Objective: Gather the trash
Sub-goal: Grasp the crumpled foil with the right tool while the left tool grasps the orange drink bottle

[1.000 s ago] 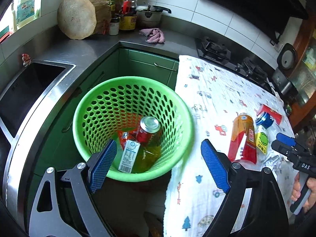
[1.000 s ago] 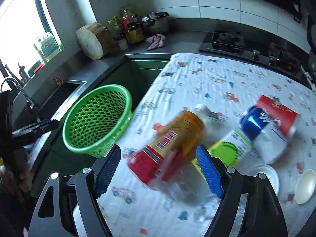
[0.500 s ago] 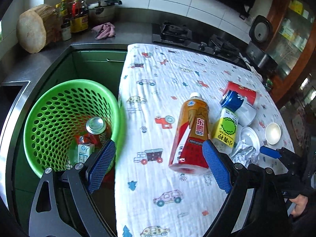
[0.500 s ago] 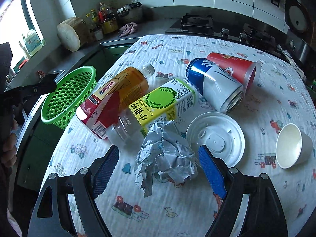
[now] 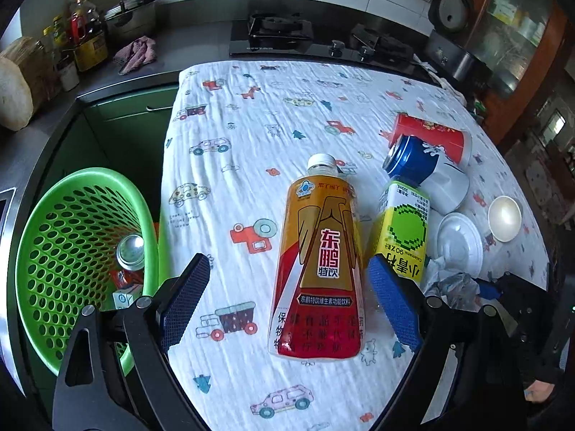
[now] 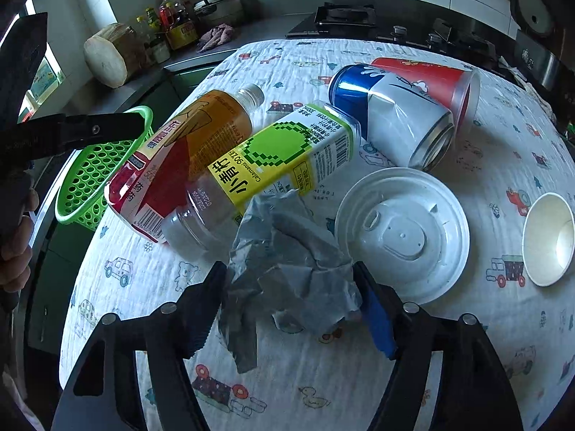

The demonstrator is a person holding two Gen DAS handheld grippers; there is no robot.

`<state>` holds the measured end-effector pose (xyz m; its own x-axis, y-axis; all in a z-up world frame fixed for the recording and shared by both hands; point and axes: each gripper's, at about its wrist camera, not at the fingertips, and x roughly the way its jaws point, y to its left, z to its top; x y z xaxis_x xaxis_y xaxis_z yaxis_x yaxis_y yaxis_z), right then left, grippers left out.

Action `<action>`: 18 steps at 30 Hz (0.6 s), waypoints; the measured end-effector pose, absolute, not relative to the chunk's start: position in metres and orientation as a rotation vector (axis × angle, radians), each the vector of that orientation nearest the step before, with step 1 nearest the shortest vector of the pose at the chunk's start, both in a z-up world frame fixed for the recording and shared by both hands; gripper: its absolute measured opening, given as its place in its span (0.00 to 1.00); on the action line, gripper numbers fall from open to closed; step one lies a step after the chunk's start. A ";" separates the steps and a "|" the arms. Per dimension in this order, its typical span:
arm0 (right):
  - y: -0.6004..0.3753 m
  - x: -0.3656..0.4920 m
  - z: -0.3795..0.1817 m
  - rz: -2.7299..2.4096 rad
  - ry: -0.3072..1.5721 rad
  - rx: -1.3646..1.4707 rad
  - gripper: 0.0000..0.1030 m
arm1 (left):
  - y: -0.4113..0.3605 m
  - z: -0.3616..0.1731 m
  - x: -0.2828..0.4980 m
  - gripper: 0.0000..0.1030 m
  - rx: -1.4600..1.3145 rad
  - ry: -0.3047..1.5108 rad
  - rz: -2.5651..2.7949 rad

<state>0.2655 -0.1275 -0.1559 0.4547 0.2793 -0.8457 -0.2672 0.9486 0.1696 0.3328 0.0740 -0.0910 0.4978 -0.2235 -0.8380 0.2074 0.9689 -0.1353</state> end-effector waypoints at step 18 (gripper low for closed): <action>-0.135 0.250 -0.151 0.306 1.036 0.016 0.54 | 0.047 -0.119 0.355 0.80 0.011 1.072 -0.324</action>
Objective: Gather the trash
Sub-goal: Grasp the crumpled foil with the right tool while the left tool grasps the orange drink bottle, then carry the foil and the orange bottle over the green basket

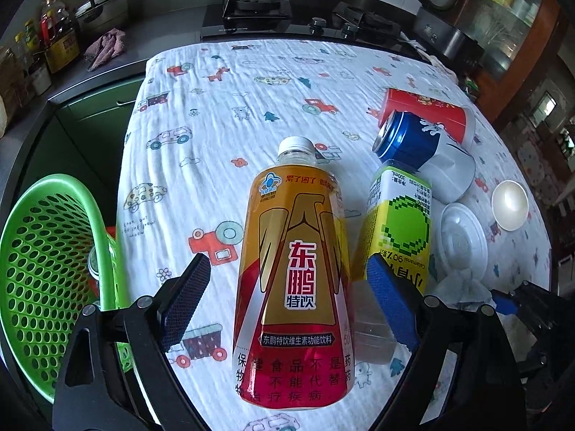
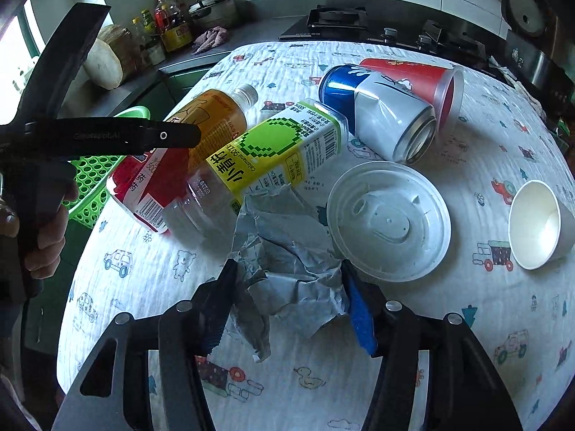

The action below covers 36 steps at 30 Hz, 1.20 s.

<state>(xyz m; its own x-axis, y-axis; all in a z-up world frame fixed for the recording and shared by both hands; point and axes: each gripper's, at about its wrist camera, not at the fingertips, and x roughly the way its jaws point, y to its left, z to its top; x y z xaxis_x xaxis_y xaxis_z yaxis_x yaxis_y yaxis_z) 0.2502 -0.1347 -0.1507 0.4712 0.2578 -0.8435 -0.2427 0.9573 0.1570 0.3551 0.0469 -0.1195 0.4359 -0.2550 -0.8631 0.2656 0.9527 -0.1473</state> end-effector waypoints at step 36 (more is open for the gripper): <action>-0.062 0.273 -0.069 0.555 0.906 0.009 0.53 | 0.200 -0.050 0.310 0.62 -0.150 0.870 -0.055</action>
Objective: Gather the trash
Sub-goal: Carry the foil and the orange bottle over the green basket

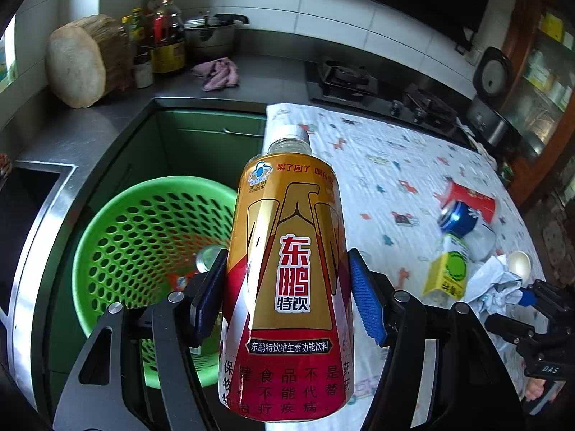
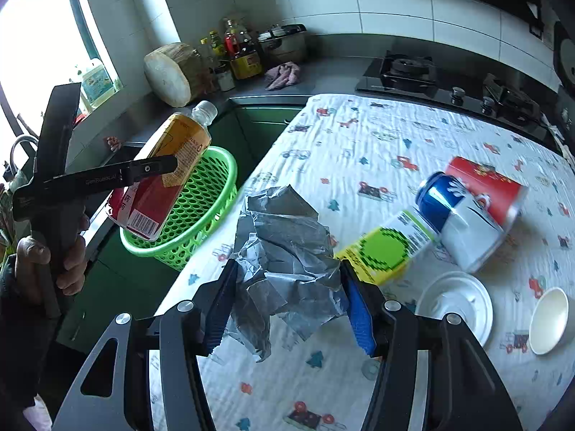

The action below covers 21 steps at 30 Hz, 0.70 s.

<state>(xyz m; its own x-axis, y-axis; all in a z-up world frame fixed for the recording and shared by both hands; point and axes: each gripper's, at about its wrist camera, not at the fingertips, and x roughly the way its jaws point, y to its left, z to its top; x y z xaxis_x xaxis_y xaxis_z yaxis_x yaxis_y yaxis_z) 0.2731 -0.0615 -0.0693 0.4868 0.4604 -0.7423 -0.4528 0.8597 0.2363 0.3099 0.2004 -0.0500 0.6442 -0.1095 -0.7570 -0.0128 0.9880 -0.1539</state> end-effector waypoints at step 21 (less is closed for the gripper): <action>0.119 0.346 -0.076 0.723 0.945 -0.055 0.53 | 0.334 -0.123 0.321 0.62 -0.297 0.966 0.137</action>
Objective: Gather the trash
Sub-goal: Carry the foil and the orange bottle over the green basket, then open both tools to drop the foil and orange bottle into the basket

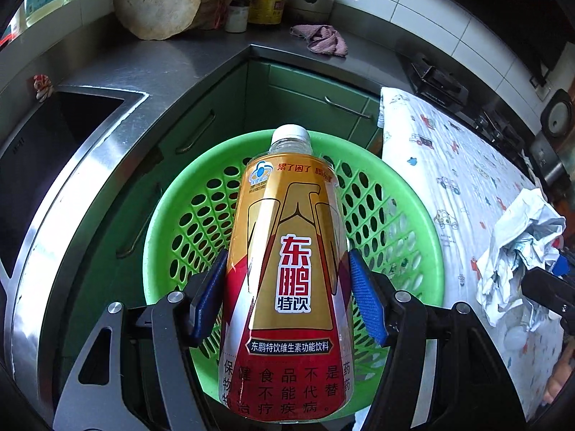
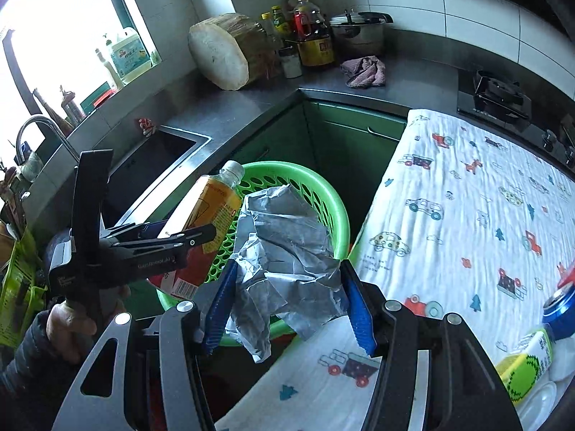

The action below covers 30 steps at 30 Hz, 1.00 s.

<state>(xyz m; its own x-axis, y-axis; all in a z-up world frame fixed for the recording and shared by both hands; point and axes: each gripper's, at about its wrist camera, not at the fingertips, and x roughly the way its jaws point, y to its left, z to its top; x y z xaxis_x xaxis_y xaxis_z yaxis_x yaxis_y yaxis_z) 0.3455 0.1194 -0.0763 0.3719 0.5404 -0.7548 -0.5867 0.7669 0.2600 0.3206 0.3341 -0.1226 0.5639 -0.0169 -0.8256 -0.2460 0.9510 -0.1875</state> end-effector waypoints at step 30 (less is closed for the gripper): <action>0.167 0.359 -0.095 0.775 0.968 -0.012 0.74 | 0.383 -0.085 0.274 0.77 -0.410 0.847 0.206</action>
<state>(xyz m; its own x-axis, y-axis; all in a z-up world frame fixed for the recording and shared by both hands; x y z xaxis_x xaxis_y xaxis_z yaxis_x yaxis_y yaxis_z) 0.3591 0.1668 -0.0947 0.3247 0.5863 -0.7422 -0.5964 0.7359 0.3205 0.2739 0.3828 -0.0847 0.6482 0.0149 -0.7613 -0.3366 0.9024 -0.2689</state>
